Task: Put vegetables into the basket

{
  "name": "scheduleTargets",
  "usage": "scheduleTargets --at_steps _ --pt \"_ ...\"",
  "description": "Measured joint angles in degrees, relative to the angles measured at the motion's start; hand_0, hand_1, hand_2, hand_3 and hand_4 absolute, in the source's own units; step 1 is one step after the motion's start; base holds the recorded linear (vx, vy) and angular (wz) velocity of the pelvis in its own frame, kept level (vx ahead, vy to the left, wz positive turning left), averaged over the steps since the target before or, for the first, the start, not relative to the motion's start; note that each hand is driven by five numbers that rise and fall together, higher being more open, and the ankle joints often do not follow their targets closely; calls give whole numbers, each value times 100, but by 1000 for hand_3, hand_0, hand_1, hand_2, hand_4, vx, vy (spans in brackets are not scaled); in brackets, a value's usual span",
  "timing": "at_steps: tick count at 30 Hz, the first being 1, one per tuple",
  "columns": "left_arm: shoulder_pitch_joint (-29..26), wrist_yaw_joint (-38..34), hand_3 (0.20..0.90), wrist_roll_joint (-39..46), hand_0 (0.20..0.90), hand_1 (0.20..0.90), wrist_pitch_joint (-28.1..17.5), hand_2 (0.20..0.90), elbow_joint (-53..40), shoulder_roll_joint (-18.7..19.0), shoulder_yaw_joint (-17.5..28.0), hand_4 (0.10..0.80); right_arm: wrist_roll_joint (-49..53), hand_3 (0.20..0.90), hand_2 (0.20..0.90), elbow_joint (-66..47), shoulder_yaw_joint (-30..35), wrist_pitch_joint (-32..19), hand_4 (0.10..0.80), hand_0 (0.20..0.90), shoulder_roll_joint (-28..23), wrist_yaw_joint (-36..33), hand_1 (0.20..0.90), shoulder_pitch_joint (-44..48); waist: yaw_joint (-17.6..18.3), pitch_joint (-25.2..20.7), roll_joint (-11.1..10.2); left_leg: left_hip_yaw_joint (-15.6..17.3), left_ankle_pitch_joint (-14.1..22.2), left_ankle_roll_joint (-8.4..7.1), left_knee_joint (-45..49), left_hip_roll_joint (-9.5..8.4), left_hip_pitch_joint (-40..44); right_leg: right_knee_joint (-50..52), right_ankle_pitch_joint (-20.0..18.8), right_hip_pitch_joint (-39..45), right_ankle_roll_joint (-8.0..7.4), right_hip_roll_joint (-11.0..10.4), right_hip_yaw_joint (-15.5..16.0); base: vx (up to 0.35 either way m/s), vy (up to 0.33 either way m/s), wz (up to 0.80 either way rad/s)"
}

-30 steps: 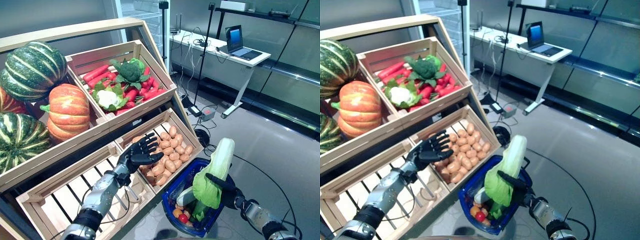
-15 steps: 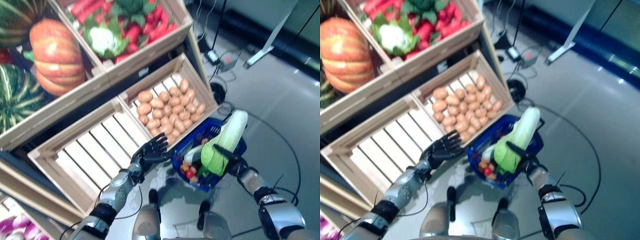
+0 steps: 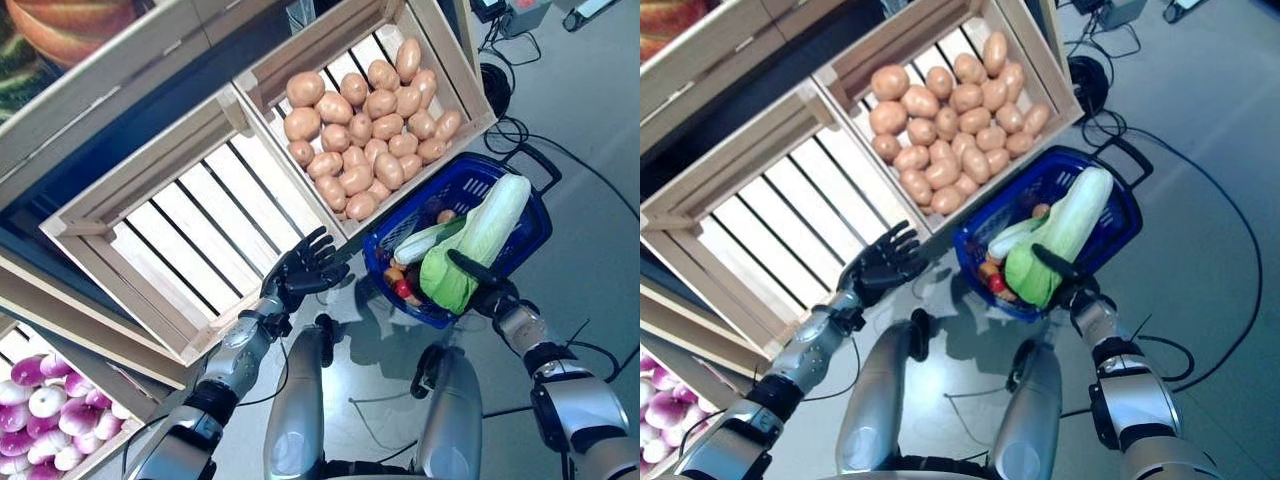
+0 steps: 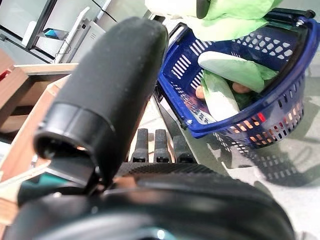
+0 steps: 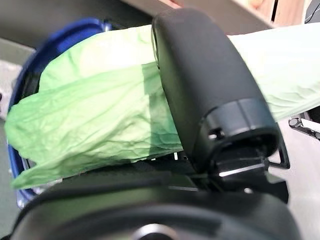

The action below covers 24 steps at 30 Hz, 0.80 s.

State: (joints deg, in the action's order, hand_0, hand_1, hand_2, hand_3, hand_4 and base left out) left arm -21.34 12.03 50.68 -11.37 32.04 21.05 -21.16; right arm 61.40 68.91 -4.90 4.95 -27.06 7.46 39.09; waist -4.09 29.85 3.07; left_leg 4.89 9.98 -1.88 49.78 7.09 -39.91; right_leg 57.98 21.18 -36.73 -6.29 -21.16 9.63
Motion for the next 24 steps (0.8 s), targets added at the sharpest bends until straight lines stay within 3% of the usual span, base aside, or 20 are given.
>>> scheduleTargets --at_steps 3,4,24 --pt "-48 -28 900 150 900 900 -23 900 -56 4 -91 800 1 300 300 67 0 0 400 300 -125 -35 300 110 8 10 5 -52 14 -23 209 17 -237 263 67 -261 46 -11 -33 -46 -4 2" --pt "-62 -31 900 150 900 900 -23 900 -63 1 -119 800 2 900 900 67 1 0 800 900 -174 -62 900 138 13 10 5 -64 16 -25 264 22 -303 337 88 -322 59 -13 -42 0 0 0" --pt "-88 -213 900 201 900 900 -31 900 -193 67 -240 800 31 900 900 117 18 0 800 900 -287 -492 900 311 -14 9 4 -129 19 -104 146 78 -81 287 131 -82 116 26 64 0 5 0"
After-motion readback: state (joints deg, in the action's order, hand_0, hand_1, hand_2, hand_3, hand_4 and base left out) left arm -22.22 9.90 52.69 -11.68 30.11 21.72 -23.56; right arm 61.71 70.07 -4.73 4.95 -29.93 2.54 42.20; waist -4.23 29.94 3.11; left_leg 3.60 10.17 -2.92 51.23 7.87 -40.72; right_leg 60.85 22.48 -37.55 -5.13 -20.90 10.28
